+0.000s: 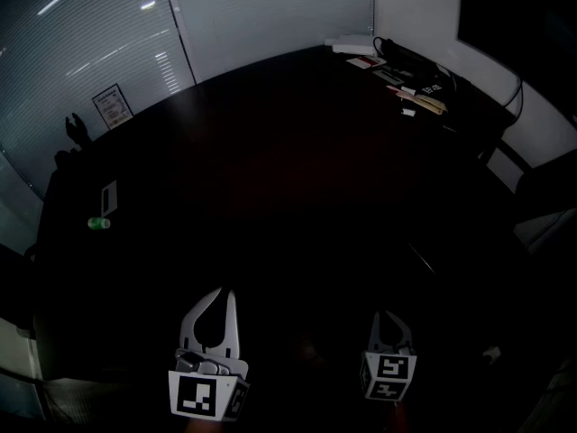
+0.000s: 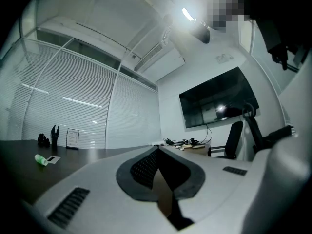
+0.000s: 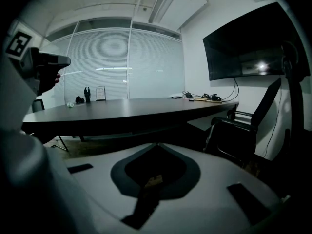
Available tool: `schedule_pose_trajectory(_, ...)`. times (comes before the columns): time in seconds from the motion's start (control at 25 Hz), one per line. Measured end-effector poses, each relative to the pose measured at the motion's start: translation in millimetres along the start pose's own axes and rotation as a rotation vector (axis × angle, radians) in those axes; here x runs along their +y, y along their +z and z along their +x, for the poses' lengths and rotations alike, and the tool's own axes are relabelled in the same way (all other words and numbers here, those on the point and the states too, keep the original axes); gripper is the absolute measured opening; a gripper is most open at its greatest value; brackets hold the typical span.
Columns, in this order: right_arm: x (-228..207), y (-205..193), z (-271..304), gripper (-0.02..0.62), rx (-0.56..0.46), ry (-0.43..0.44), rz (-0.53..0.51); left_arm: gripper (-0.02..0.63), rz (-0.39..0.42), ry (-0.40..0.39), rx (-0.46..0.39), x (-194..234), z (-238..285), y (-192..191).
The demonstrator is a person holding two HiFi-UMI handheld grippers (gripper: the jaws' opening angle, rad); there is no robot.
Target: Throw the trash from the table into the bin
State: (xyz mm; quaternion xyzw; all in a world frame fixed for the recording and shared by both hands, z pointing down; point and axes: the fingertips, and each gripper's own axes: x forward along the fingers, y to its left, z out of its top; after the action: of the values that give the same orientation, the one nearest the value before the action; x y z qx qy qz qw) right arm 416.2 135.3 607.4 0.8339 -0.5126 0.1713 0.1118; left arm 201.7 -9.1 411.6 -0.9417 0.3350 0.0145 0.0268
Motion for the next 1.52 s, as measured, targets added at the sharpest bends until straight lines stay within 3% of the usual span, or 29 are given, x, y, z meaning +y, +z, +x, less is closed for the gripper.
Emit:
schedule_pose_trajectory(0.12, 15.8, 36.6, -10.7, 0.006, -0.060, 0.036, -0.030, -0.003, 0.001, 0.026, -0.018, 13.2, -6.9, 13.4)
schedule_pose_trajectory(0.24, 43.2, 89.9, -25.4, 0.005, -0.155, 0.089, -0.061, -0.003, 0.008, 0.075, -0.108, 37.5, -15.9, 46.6)
schedule_pose_trajectory(0.52, 123.3, 183.1, -52.9, 0.005, -0.323, 0.170, -0.147, -0.003, -0.009, 0.188, -0.123, 109.6, -63.8, 68.8)
schedule_pose_trajectory(0.96, 238.4, 260.9, -71.3, 0.006, -0.458, 0.291, -0.148, -0.003, -0.015, 0.338, -0.135, 212.1, -134.9, 94.1)
schedule_pose_trajectory(1.52, 443.1, 308.3, -88.7, 0.005, -0.540, 0.536, -0.209, -0.003, -0.003, 0.540, -0.152, 354.3, -228.3, 124.4)
